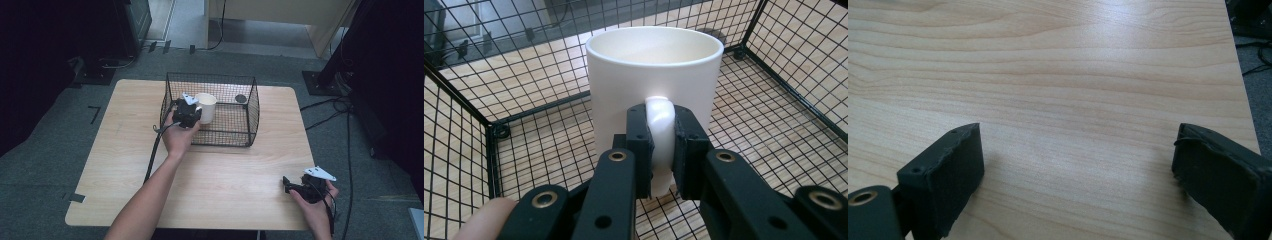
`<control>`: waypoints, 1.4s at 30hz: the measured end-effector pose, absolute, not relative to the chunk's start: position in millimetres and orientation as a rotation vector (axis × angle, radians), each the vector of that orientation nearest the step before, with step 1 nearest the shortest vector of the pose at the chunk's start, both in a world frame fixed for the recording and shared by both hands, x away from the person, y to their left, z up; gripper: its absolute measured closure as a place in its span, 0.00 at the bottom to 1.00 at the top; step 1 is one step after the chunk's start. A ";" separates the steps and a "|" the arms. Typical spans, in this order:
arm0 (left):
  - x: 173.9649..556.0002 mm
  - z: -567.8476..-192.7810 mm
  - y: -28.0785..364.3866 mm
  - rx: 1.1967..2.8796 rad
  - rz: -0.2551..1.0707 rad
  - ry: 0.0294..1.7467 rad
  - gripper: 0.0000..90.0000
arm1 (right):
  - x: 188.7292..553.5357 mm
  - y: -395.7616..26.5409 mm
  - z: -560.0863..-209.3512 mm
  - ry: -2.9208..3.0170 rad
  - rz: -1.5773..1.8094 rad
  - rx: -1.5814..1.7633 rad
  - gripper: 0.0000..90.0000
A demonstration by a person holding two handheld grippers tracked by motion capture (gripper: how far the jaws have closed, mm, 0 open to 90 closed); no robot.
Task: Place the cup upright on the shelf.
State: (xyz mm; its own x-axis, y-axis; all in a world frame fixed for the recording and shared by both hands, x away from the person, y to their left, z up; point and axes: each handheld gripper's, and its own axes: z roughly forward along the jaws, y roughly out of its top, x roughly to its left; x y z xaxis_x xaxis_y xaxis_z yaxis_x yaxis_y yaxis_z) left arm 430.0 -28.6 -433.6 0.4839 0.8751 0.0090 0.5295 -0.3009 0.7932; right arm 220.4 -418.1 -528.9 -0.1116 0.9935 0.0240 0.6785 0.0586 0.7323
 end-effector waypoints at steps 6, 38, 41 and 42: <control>431.7 -432.9 -27.3 1.989 0.566 1.173 0.90 | 220.4 -418.1 -528.9 1.845 0.828 1.666 0.07; 417.4 -417.4 -6.2 1.967 0.566 1.169 0.66 | 220.4 -418.1 -528.9 1.845 0.827 1.666 0.07; 412.8 -411.8 -4.3 1.932 0.555 1.154 0.53 | 220.4 -418.1 -528.9 1.845 0.827 1.666 0.07; 411.3 -409.4 -3.0 1.916 0.534 1.147 0.51 | 220.4 -418.1 -528.9 1.845 0.827 1.666 0.07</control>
